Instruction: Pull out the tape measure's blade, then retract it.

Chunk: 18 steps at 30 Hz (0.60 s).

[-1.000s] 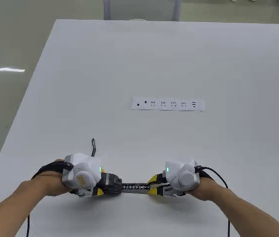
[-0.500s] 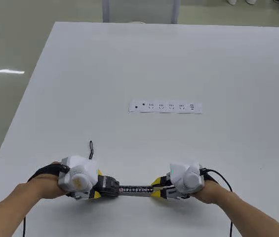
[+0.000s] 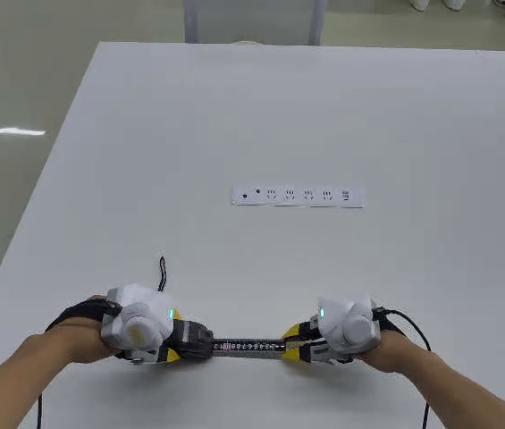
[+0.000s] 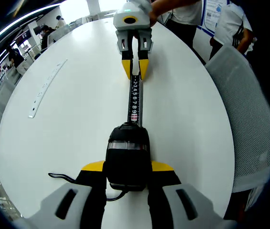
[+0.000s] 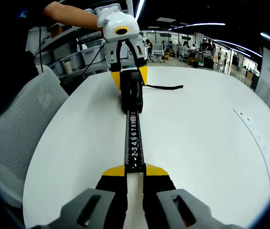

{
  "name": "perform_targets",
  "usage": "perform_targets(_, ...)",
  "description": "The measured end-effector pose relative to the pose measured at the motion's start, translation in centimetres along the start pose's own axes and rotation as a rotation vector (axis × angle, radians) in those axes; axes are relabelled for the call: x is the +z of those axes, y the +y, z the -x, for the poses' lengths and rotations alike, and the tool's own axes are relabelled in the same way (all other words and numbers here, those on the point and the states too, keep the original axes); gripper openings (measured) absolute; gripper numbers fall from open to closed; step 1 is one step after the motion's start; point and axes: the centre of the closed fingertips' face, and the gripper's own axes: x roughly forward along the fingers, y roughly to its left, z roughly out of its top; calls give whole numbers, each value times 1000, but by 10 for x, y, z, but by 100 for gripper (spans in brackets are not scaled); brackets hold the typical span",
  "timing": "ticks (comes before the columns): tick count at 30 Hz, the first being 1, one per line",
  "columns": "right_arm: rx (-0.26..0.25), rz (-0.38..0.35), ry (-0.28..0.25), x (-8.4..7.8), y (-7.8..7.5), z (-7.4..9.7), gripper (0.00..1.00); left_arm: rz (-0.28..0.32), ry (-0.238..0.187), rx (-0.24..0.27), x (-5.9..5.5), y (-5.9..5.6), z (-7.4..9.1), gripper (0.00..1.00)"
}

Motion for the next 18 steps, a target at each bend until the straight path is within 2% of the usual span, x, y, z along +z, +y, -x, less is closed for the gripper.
perform_targets(18, -2, 5, 15, -15, -3, 17, 8, 0, -1, -1, 0, 0, 0, 29)
